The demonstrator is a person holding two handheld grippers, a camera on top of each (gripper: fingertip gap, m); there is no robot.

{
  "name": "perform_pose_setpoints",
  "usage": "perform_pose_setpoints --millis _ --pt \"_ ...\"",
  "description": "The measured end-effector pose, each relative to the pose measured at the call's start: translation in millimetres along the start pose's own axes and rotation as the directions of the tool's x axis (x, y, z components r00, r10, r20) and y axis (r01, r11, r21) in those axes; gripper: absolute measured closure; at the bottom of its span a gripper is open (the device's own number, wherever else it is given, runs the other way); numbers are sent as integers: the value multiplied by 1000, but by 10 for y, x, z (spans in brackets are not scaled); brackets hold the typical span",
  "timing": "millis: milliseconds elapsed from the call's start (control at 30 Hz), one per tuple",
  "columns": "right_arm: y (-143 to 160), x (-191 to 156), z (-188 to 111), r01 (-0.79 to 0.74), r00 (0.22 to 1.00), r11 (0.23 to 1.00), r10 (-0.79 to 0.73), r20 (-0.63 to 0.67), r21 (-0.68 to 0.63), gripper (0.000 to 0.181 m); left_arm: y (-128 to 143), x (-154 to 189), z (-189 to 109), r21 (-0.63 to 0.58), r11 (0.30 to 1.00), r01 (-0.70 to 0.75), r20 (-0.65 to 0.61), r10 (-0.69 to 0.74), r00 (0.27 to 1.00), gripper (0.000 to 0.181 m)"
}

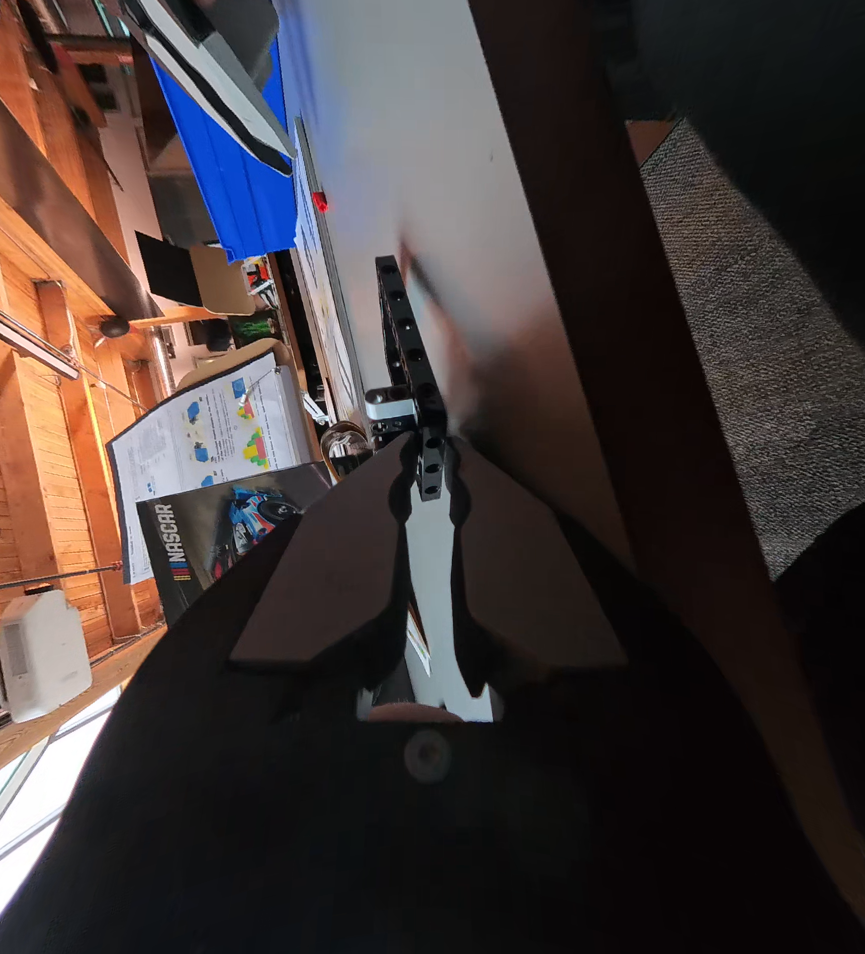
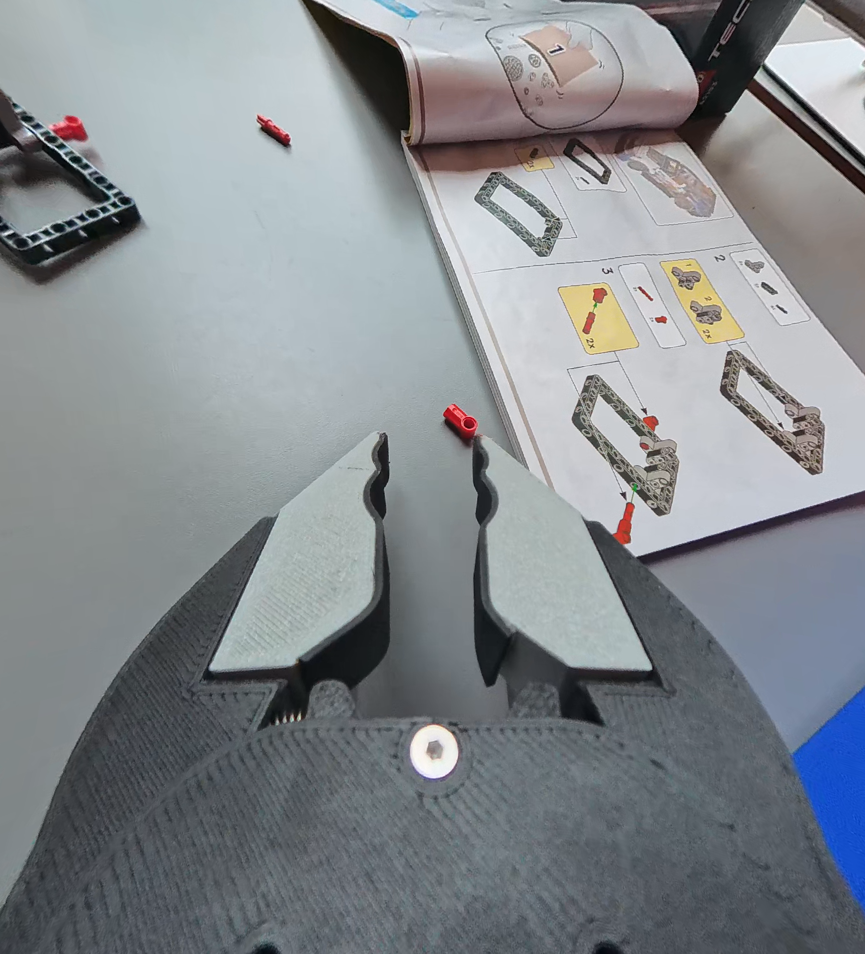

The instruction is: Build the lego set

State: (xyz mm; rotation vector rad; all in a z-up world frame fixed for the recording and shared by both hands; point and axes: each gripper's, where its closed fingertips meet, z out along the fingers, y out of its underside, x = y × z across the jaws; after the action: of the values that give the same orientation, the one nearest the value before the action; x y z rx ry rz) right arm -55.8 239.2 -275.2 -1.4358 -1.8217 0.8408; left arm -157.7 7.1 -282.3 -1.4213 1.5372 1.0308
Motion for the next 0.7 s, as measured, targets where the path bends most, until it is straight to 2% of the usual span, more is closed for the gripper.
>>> perform_pose_setpoints --millis 133,367,700 --pt "10 -16 10 25 1000 1000 -25 -7 -10 153 4 -35 23 31 999 28 29 -29 999 173" --pt "-12 -26 16 26 1000 1000 -26 0 1 154 45 -135 69 85 977 196 102 -205 974 175" --pt "-34 -31 13 28 1000 1000 -28 2 14 154 92 -153 82 90 966 243 114 -252 961 175"
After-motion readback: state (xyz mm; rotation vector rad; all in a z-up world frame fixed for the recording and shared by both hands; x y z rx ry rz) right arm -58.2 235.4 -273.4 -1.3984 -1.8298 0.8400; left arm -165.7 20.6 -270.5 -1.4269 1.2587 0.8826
